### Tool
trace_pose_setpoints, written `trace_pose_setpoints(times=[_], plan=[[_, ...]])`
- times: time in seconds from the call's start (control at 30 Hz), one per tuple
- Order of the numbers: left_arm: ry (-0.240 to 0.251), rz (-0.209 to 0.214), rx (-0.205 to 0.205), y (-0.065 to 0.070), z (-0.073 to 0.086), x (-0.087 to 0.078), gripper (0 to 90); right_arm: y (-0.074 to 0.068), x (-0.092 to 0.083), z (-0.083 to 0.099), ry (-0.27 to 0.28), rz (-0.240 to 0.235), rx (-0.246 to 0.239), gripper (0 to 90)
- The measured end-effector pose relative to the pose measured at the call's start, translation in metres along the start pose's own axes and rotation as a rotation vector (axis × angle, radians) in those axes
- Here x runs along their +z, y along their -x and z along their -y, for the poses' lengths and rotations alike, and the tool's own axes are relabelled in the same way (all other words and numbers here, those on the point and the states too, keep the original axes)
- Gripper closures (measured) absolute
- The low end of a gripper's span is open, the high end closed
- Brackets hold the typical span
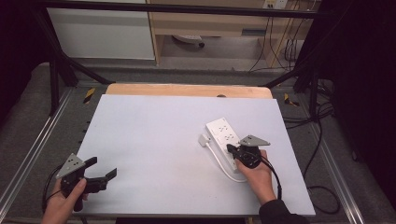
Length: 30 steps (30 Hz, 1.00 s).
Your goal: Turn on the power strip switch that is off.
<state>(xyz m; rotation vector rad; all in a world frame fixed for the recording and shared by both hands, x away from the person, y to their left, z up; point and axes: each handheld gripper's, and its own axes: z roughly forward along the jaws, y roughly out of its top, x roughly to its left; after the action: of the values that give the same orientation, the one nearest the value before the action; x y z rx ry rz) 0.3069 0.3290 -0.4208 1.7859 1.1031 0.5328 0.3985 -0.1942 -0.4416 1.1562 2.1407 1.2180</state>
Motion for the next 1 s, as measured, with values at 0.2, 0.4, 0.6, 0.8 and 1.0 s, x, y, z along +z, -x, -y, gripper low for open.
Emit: trace_pose_setpoints(times=[0.2, 0.4, 0.6, 0.8, 1.0], plan=[[0.0, 0.0, 0.0, 0.0, 0.0, 0.0, 6.3, -0.0002, 0.0004, 0.0021, -0.01, -0.002, 0.0, 90.0], [0.0, 0.001, 0.001, 0.0, 0.0, -0.0001, 6.3, -0.0017, 0.0006, 0.0024, -0.013, -0.004, -0.002, 90.0], [0.0, 0.001, 0.002, 0.0001, -0.0001, 0.0, 6.3, -0.0031, -0.0003, 0.0033, -0.018, -0.01, 0.0, 90.0], [0.0, 0.001, 0.002, 0.0001, 0.0, 0.0, 6.3, -0.0036, 0.0003, 0.0039, -0.018, -0.01, -0.007, 90.0], [0.0, 0.0, 0.003, 0.0001, -0.0001, 0.0001, 6.3, -0.0047, 0.0002, 0.0042, -0.017, -0.01, -0.006, 90.0]])
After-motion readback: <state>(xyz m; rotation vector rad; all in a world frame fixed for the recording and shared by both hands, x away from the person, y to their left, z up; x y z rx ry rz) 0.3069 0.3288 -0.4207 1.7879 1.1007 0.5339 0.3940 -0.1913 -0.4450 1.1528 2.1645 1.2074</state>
